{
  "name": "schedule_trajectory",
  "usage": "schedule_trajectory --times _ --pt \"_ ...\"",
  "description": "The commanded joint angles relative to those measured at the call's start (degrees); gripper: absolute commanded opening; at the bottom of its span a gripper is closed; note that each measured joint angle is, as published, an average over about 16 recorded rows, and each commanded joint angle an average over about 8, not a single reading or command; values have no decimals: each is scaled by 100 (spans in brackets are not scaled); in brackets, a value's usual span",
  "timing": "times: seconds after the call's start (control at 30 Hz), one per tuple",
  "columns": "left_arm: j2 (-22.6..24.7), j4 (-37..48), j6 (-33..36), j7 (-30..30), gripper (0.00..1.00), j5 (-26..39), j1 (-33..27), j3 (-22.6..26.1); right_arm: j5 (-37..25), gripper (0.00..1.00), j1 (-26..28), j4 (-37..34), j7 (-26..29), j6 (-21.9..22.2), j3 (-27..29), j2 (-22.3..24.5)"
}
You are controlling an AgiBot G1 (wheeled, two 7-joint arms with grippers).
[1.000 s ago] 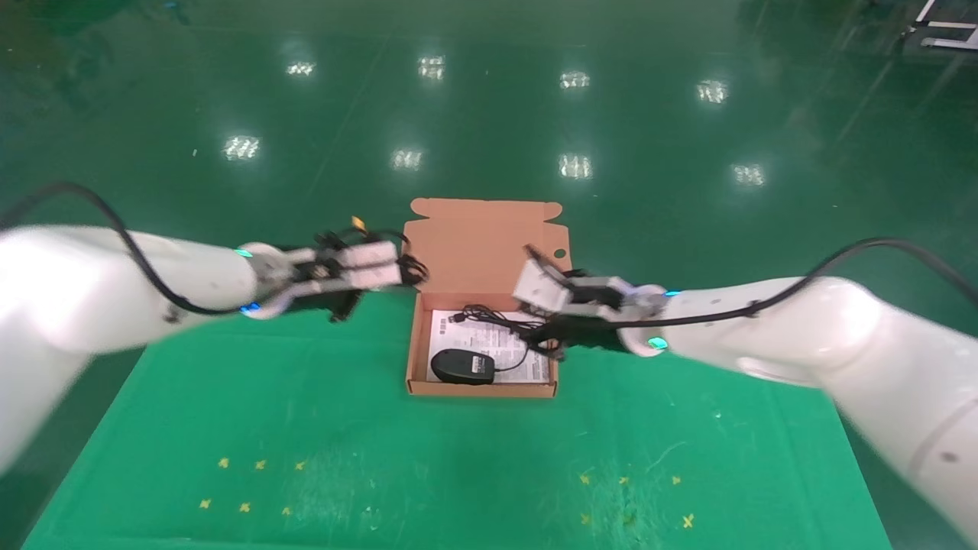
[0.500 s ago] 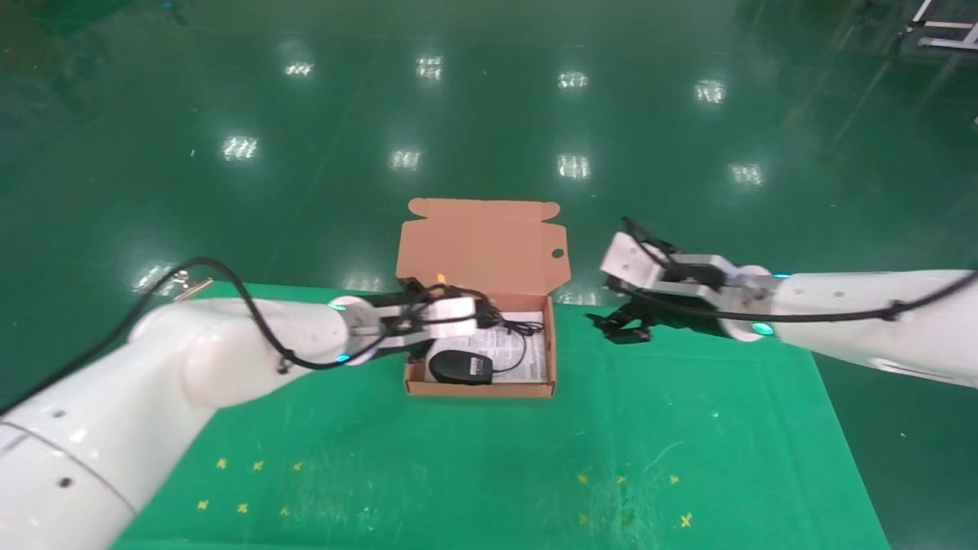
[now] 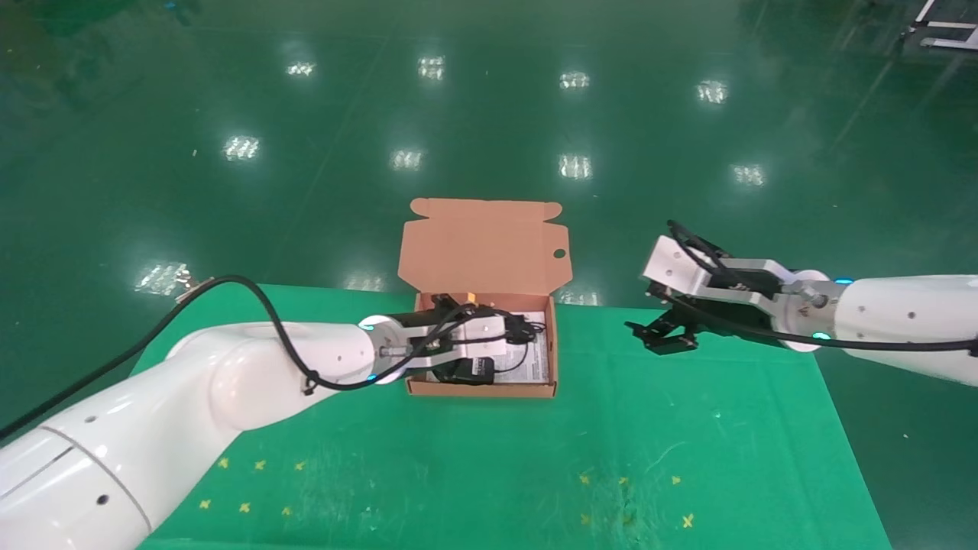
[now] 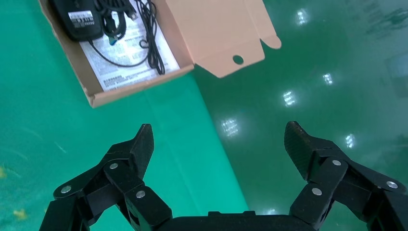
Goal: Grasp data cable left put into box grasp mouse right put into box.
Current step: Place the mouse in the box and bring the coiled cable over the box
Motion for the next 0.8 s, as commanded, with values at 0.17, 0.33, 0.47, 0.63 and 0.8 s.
schedule_trajectory --times 0.17,0.33,0.47,0.63,0.8 --pt "11 42 -96 -34 100 -241 -40 264 -203 100 83 191 252 10 -104 114" --pt "-27 9 -93 -30 100 -241 -39 254 -196 100 84 175 237 11 -102 104" --pt "-118 -109 -81 -66 100 -278 -39 236 -183 100 88 165 224 15 -91 94" --pt "-209 -238 -92 -209 100 -386 -91 216 -210 100 170 252 228 46 -61 101" --pt "-292 -295 -100 -385 100 -513 -259 109 -278 100 359 412 221 58 -5 166"
